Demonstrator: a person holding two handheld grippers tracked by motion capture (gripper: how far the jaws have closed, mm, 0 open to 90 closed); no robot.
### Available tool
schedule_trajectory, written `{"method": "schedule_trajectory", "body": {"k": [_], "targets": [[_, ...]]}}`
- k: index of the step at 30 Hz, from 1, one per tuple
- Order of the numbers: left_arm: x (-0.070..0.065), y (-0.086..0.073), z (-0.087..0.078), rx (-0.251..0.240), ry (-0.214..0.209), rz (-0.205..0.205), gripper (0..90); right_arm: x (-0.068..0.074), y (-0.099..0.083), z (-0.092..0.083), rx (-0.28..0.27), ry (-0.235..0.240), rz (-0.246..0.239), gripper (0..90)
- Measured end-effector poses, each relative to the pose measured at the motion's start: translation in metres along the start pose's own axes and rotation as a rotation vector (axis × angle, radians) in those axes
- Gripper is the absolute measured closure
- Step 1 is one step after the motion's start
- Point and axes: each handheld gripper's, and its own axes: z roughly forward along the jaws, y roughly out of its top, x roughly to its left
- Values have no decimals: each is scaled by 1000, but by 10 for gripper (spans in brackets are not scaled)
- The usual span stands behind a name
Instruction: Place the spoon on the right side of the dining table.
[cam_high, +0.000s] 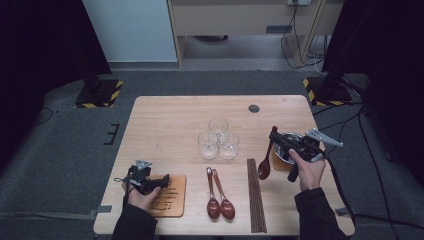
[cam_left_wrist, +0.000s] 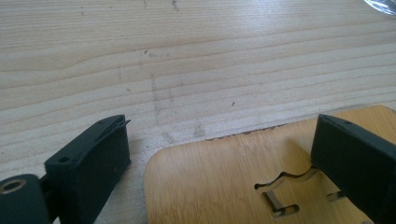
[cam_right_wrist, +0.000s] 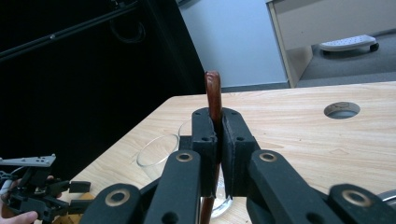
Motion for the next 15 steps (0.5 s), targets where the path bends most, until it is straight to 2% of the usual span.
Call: {"method": "schedule_trajectory", "body": {"k": [15], "targets": [[-1, 0, 1, 3, 0, -1, 24, -7, 9, 3, -34, -40, -6, 854]]}}
